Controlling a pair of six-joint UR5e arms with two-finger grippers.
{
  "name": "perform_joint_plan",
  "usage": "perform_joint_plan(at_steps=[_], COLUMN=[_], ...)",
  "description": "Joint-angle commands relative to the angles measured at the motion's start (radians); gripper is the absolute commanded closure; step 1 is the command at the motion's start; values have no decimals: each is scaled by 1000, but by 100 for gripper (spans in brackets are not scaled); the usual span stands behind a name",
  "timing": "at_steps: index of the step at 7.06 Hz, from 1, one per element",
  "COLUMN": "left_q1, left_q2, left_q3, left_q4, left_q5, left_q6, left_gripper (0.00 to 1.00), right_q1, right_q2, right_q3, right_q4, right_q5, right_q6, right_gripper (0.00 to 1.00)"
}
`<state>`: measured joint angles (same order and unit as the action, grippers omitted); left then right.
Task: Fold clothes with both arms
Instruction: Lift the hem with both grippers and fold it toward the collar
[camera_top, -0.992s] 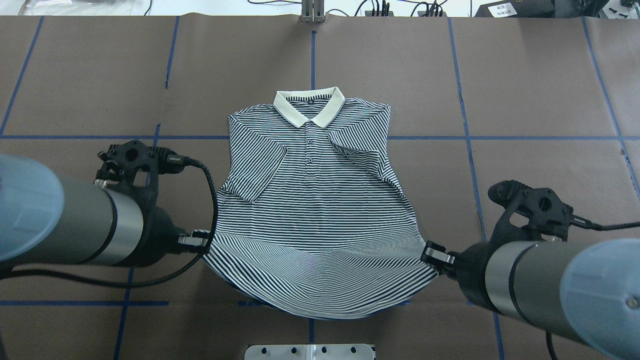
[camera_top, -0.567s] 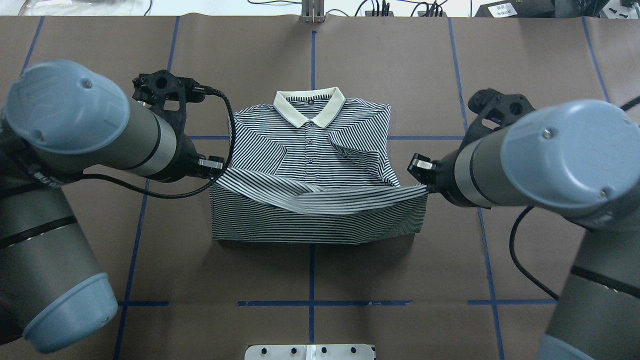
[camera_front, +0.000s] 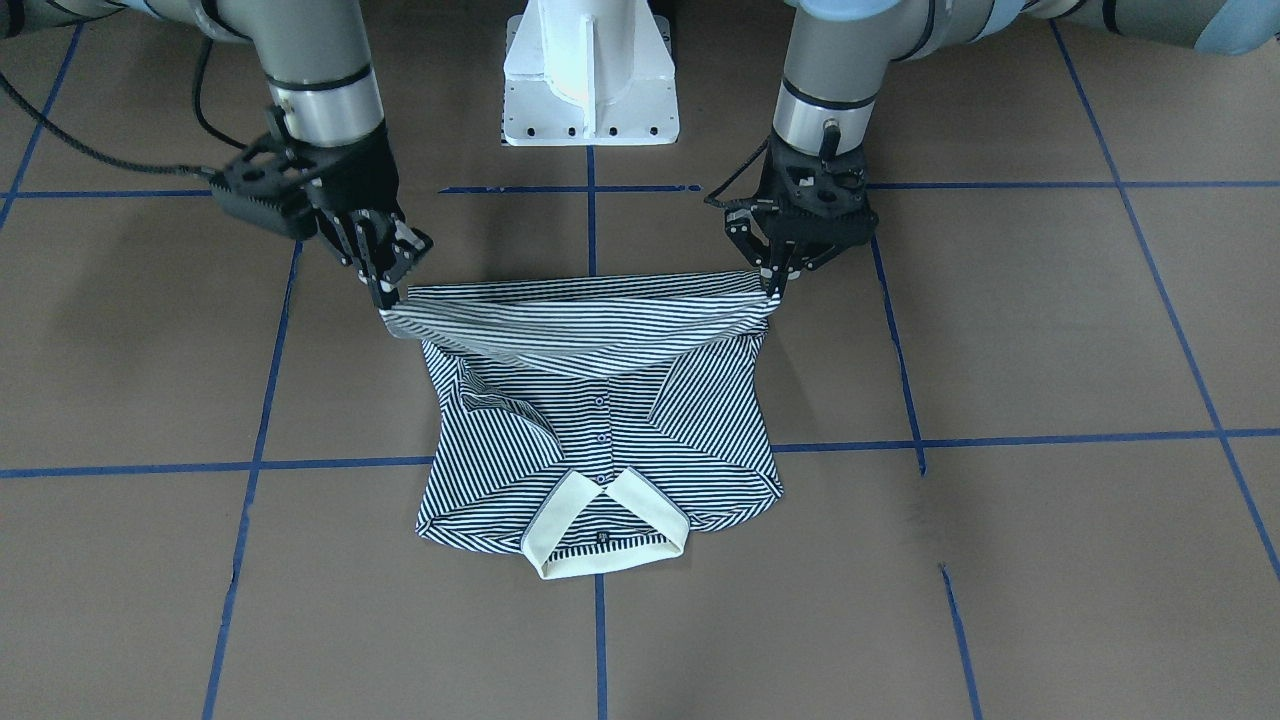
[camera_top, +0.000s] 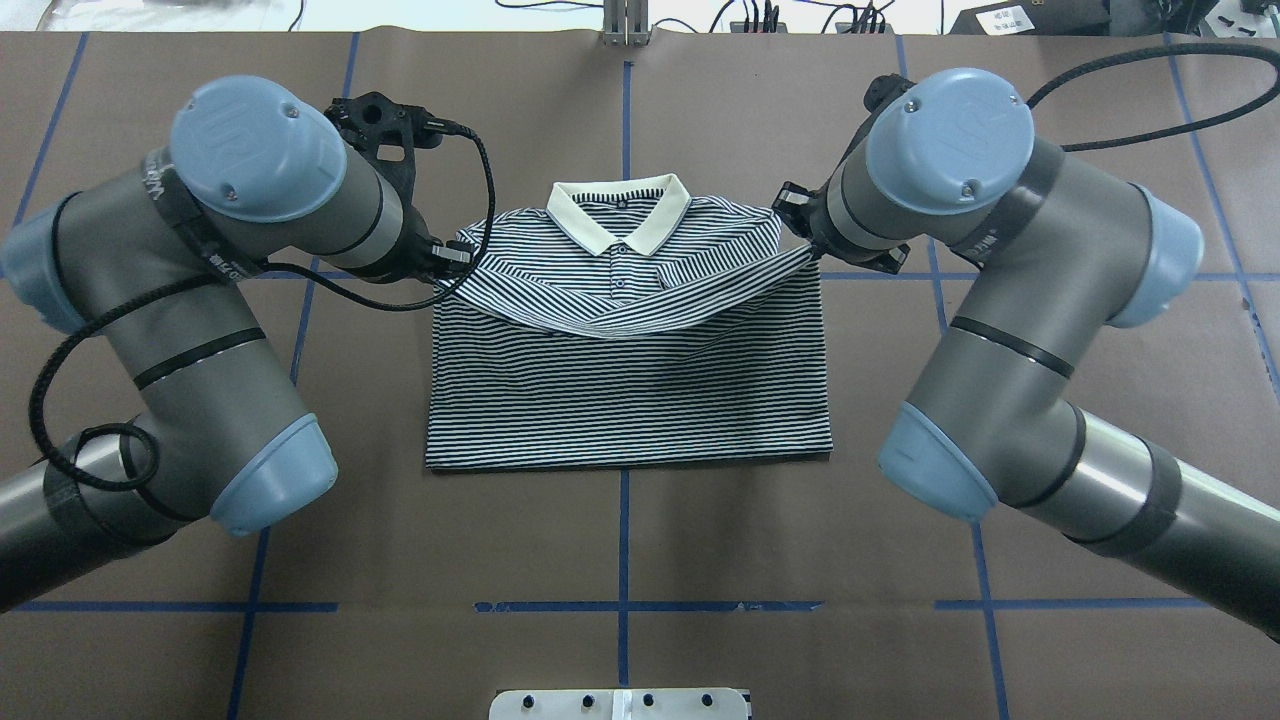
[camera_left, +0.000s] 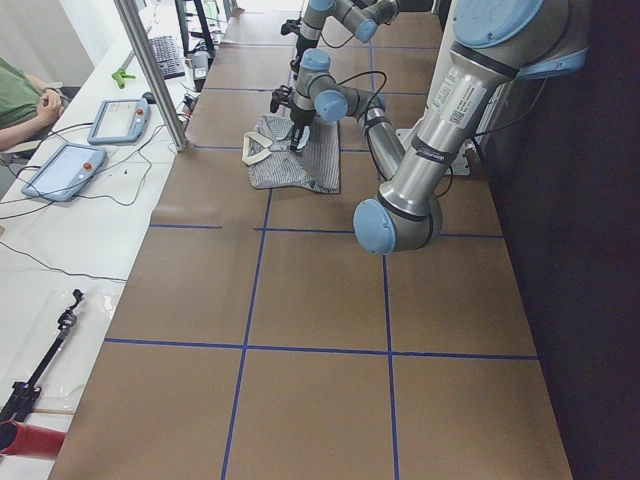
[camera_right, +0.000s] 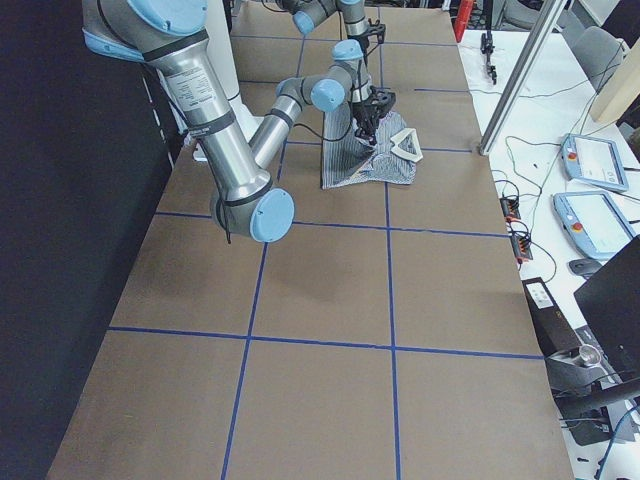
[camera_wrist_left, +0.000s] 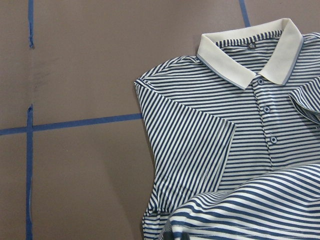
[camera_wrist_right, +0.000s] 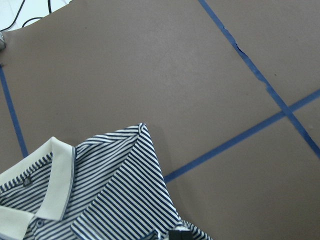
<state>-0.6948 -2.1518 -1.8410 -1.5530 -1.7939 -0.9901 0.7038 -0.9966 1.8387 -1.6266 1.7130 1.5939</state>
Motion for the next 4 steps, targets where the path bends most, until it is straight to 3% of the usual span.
perform_joint_plan(at_steps=[1, 4], left_q1=[-38, -49], left_q2=[-32, -60], left_q3=[190, 327], left_q4=[-167, -265], left_q5=[22, 34], left_q6=[34, 41], left_gripper=[100, 100], right_q1=[40, 46], right_q2=[56, 75], right_q3=[-210, -340], right_q4=[135, 221], right_q5=[0, 0], right_q6=[-21, -31], right_gripper=[100, 100])
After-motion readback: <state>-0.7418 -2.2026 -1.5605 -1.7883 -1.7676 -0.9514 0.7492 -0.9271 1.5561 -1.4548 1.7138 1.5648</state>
